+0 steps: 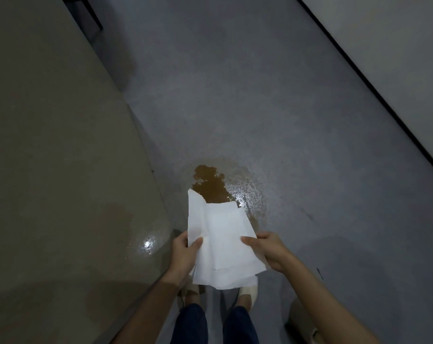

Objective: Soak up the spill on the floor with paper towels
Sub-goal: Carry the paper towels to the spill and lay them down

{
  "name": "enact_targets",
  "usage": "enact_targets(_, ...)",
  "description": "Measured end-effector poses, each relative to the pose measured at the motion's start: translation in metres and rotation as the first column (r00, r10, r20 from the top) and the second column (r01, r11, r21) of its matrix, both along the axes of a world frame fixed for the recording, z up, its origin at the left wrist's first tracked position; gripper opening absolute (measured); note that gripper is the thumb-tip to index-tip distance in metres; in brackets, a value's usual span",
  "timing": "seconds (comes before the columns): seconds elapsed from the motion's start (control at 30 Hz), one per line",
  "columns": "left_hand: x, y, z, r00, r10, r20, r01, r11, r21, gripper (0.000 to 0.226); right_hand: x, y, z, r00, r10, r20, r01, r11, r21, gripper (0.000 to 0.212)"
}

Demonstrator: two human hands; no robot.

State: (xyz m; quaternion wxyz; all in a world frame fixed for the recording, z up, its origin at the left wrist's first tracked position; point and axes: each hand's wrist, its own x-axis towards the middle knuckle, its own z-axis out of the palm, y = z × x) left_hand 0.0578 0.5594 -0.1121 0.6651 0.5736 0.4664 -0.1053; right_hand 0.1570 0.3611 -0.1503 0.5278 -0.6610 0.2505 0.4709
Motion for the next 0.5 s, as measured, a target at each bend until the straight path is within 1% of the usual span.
enact_targets(0.13,-0.003,-0.003,0.000,0.998,-0.052,-0.018,0.053,0.997,0.057,0.024,0.005,-0.003,0.001,0.990,0.083,-0.113,-0.077,0.995,0.062,0.033)
enact_targets(0.2,-0.005,-0.005,-0.002,0.998,-0.054,-0.027,0.056,0.995,0.082,0.025,0.005,-0.004,0.001,0.990,0.106,-0.088,-0.101,0.993,0.056,0.031)
enact_targets(0.27,-0.005,-0.007,-0.001,0.998,-0.050,-0.031,0.054,0.990,0.128,0.028,0.004,-0.004,0.001,0.995,0.086,0.046,-0.085,0.996,-0.006,0.026)
enact_targets(0.33,-0.005,-0.010,0.001,0.997,-0.075,0.004,0.073,0.985,0.157,0.036,0.004,-0.005,0.007,0.980,0.059,0.188,-0.055,0.998,-0.026,0.023)
enact_targets(0.37,-0.005,-0.012,0.002,0.995,-0.102,0.018,0.097,0.980,0.175,0.048,0.004,-0.004,0.012,0.964,0.068,0.257,-0.066,0.998,-0.016,0.021)
enact_targets(0.4,-0.004,-0.015,0.002,0.989,-0.145,0.007,0.140,0.965,0.223,0.066,0.003,-0.004,0.017,0.940,0.090,0.328,-0.092,0.996,-0.010,0.018)
enact_targets(0.43,-0.003,-0.019,0.001,0.981,-0.190,-0.041,0.194,0.936,0.294,0.085,0.002,-0.003,0.021,0.907,0.114,0.405,-0.121,0.993,-0.007,0.016)
enact_targets(0.47,-0.002,-0.025,0.001,0.965,-0.240,-0.102,0.260,0.887,0.382,0.097,0.001,-0.001,0.026,0.871,0.130,0.475,-0.142,0.990,-0.009,0.015)
enact_targets(0.5,0.000,-0.031,0.003,0.946,-0.294,-0.135,0.323,0.830,0.454,0.100,-0.001,0.001,0.029,0.834,0.140,0.533,-0.156,0.988,-0.014,0.014)
